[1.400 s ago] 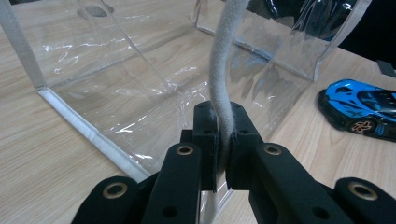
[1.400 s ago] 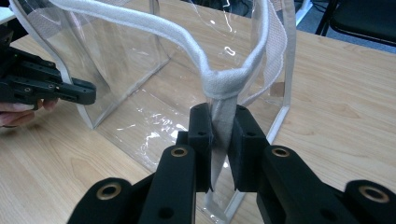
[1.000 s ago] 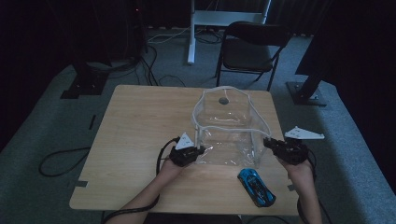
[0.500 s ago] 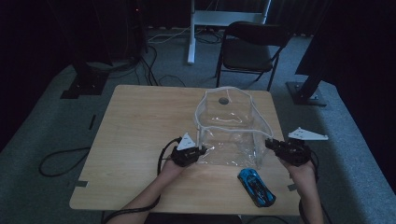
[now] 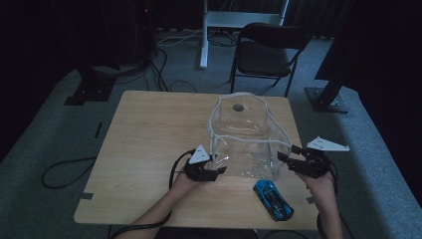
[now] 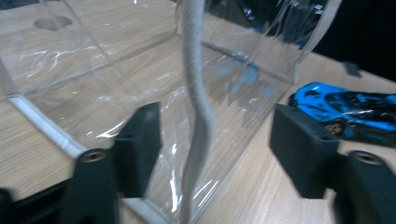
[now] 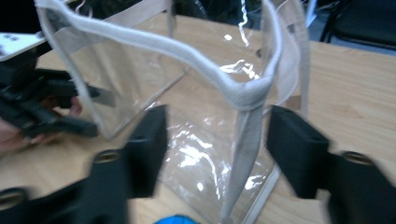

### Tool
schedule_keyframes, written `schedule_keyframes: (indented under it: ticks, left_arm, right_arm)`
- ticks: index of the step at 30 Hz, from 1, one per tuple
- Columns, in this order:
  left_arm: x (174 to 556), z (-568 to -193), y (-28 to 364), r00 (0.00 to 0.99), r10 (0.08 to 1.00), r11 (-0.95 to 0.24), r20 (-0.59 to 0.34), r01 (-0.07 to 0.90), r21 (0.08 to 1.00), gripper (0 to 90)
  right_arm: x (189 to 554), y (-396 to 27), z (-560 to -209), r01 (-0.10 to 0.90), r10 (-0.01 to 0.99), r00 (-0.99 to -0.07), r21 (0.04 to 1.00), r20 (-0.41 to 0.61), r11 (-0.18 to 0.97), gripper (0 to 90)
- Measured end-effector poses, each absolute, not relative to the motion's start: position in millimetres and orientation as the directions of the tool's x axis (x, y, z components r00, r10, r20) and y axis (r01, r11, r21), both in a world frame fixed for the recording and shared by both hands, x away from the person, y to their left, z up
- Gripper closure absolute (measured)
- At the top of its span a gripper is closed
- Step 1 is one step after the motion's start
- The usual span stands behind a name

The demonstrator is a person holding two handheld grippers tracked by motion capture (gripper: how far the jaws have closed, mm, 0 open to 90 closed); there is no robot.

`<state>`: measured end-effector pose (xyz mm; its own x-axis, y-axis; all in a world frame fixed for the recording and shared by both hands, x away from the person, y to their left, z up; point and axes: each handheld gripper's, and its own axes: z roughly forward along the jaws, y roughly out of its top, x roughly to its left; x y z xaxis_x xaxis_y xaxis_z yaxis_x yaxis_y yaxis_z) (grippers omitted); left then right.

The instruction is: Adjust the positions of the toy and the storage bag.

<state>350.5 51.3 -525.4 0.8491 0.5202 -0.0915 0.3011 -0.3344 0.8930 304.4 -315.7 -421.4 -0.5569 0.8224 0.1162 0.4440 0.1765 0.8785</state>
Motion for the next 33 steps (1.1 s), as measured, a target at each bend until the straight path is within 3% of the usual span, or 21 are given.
schedule_keyframes:
  ticks: [5, 8, 10, 21, 27, 33]
  left_arm:
    - [350.9, -524.4, 52.4, 0.846, 0.525, -0.362, -0.09, 0.318, 0.877, 8.6]
    - [349.1, -523.5, 54.3, 0.847, 0.523, -0.359, -0.093, 0.318, 0.877, 8.5]
    - [348.9, -522.6, 54.8, 0.849, 0.519, -0.368, -0.095, 0.322, 0.872, 0.4]
    - [345.7, -513.2, 69.2, 0.828, 0.558, -0.37, -0.064, 0.317, 0.874, 0.3]
    - [342.8, -507.7, 79.2, 0.815, 0.577, -0.357, -0.062, 0.319, 0.878, 0.3]
    - [341.3, -505.7, 91.2, 0.803, 0.594, -0.352, -0.056, 0.321, 0.879, 0.3]
  right_arm:
    - [302.0, -311.3, -424.4, 0.418, 0.812, -0.58, 0.88, 0.068, 0.225, 11.4]
    - [300.5, -310.7, -424.3, 0.42, 0.806, -0.585, 0.882, 0.084, 0.212, 12.8]
    - [299.1, -311.9, -423.6, 0.411, 0.814, -0.575, 0.891, 0.087, 0.195, 12.9]
    - [283.2, -321.1, -426.1, 0.418, 0.831, -0.536, 0.902, 0.151, 0.105, 12.3]
    - [274.4, -319.1, -434.7, 0.454, 0.836, -0.534, 0.878, 0.129, 0.155, 11.3]
    - [267.9, -321.2, -444.9, 0.474, 0.805, -0.566, 0.87, 0.181, 0.138, 11.3]
